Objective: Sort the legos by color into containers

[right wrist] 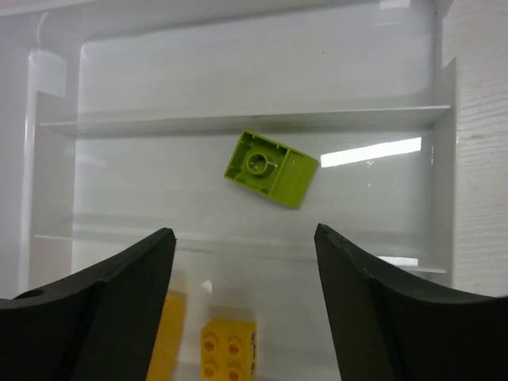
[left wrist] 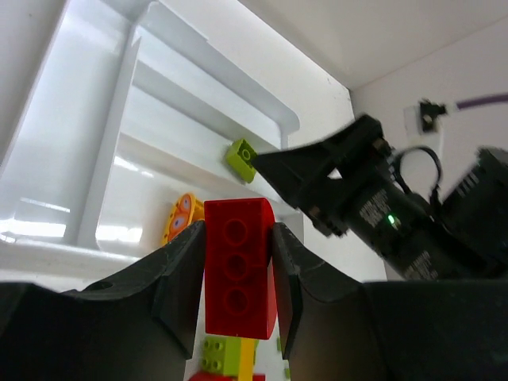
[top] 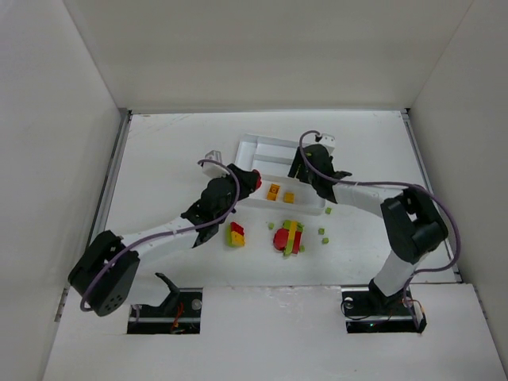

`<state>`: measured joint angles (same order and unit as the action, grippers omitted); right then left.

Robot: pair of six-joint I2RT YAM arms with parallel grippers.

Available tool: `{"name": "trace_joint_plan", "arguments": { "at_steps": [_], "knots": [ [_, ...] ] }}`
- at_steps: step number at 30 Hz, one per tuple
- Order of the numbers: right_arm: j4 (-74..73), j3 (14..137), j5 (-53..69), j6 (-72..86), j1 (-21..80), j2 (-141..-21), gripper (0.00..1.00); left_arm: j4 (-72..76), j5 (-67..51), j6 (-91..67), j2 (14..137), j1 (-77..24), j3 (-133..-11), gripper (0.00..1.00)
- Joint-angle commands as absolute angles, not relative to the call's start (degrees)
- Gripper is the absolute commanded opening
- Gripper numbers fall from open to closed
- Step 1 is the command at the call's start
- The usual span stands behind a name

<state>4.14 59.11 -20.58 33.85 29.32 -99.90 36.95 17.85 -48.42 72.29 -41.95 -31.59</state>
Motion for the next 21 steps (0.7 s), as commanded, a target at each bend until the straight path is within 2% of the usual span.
{"name": "trace_joint_plan", "arguments": {
  "at_steps": [1, 3, 5, 7, 10, 15, 21],
  "knots": [
    [7.73, 55.83, -21.62, 34.45, 29.31, -92.83, 0.73, 38.94, 18.37, -45.36, 76.80, -40.13, -38.65, 0.15],
    [9.39, 51.61, -21.88, 36.38, 29.31, -88.79, 0.60, 38.32, 18.19, -44.30, 81.10, -39.07, -42.52, 0.16],
    [11.59, 46.52, -21.71, 39.01, 29.57, -83.96, 0.41, 37.18, 18.37, -43.60, 85.93, -38.37, -46.74, 0.16],
    [11.95, 42.99, -20.66, 40.69, 30.53, -79.82, 0.31, 37.18, 18.54, -43.33, 90.16, -38.19, -50.08, 0.16],
    [12.30, 38.42, -20.39, 40.78, 33.26, -74.37, 0.30, 37.70, 18.98, -42.72, 96.13, -38.19, -55.35, 0.16],
    [15.28, 31.39, -20.83, 39.20, 35.90, -67.07, 0.34, 37.71, 19.34, -41.40, 105.62, -37.40, -65.63, 0.16],
    [19.33, 29.00, -18.55, 39.46, 35.99, -67.23, 0.35, 34.63, 21.97, -41.22, 114.42, -35.99, -75.57, 0.16]
  ]
}}
